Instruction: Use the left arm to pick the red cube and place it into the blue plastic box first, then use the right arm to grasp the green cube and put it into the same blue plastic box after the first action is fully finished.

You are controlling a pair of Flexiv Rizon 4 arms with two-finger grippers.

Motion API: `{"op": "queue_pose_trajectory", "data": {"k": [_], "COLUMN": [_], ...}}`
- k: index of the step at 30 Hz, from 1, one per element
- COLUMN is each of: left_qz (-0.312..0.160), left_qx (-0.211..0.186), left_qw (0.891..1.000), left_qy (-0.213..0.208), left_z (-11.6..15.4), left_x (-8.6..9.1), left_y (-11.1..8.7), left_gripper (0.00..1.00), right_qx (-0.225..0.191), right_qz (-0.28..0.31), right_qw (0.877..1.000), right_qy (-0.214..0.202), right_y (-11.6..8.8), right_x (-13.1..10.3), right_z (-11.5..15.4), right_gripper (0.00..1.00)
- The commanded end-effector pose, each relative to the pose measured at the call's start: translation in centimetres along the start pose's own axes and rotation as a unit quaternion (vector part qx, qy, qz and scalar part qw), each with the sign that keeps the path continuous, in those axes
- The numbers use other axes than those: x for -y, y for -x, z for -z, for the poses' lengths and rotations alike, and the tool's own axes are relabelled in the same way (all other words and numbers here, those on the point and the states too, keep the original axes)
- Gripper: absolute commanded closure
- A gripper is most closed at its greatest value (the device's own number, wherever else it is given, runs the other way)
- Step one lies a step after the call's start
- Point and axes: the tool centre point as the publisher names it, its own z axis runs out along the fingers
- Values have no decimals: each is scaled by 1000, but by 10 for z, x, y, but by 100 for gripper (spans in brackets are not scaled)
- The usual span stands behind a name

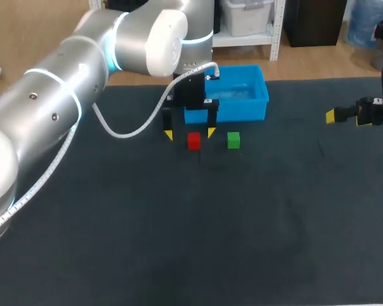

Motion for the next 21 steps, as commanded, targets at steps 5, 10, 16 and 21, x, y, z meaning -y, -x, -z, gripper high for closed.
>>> {"op": "queue_pose_trajectory", "data": {"k": [5,10,16,21], "left_qz": [0,-1,-1,2], "left_qx": [-12,-16,-15,-12], "left_qw": [1000,1000,1000,1000], "left_qy": [8,13,19,23], "left_z": [-13,-17,-21,-24], "left_x": [7,8,9,11], "left_y": [4,2,2,4], "left_gripper": [0,0,0,0], "right_qx": [0,0,0,0], "right_qz": [0,0,0,0], "right_qw": [1000,1000,1000,1000], "right_qy": [0,0,0,0], "right_y": [0,0,0,0], "right_x": [0,0,0,0], "right_z": [0,0,0,0], "right_gripper": [0,0,0,0]}}
